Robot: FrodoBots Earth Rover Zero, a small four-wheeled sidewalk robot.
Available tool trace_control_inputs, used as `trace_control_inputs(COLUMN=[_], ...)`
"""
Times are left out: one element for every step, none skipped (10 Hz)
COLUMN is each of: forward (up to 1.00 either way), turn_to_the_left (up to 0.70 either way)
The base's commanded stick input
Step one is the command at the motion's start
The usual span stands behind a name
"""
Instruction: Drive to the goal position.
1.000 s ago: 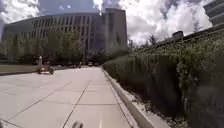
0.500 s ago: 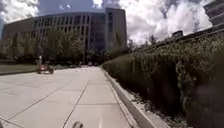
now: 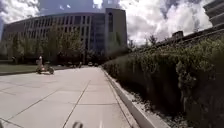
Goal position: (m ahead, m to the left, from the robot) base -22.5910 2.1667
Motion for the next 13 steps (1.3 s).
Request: trace_control_inputs(forward=[0.05, 0.07, 0.09, 0.10, 0.10, 0.10, 0.09, 0.09, 0.08, 0.07, 0.07, 0.06, 0.07], turn_to_the_left=[0.00, 0.00, 0.00, 0.00, 0.00, 0.00, 0.00, 0.00, 0.00, 0.00, 0.00, 0.00, 0.00])
